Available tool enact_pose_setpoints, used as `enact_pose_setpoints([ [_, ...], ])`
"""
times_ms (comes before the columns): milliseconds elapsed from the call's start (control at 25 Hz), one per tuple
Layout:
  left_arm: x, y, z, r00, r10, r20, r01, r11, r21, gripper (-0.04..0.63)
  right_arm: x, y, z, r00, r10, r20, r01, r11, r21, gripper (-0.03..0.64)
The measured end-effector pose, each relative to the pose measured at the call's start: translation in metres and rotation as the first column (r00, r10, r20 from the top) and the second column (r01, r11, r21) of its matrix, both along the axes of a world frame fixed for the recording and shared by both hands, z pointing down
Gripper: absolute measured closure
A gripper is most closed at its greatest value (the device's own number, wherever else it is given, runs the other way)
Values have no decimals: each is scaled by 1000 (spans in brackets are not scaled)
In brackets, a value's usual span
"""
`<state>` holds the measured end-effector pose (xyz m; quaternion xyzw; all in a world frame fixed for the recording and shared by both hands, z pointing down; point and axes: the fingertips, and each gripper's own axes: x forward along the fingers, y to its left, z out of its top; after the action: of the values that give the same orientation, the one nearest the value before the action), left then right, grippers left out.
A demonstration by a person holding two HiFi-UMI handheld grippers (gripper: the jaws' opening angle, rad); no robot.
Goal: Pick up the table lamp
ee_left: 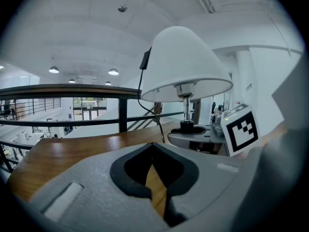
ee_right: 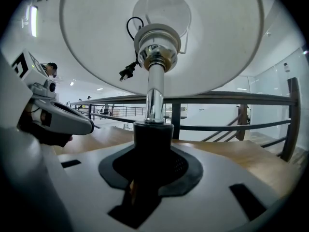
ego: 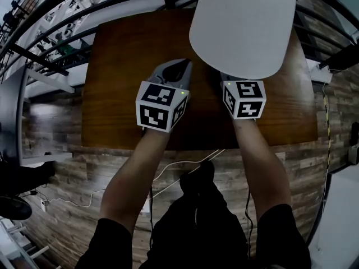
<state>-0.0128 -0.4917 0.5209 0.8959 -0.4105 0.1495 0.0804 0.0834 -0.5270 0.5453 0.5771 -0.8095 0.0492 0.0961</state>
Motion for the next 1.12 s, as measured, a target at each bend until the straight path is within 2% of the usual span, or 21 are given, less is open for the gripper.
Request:
enact_pose_setpoints([
  [320, -36, 12, -37, 1000, -19, 4, 19, 1000, -20, 589, -14, 13, -45, 1000, -2, 1, 2, 999, -52, 497],
  [520, -40, 50, -80, 1000, -11, 12, 11, 1000, -8, 589, -7, 58, -82, 999, -28, 28, 30, 996, -80, 497],
  [720, -64, 106, -111, 999, -37, -2, 37, 999, -12, 589, -11, 121, -106, 997, -26, 66, 34, 991, -132, 496],
  [960, -103, 168, -145, 994, -103, -21, 103, 995, 9, 589, -14, 187, -135, 997, -46, 67, 55, 989, -139, 495],
  [1120, -112, 201, -165, 994, -110, -20, 110, 994, 23, 589, -15, 222, -154, 996, -52, 71, 62, 989, -137, 496],
])
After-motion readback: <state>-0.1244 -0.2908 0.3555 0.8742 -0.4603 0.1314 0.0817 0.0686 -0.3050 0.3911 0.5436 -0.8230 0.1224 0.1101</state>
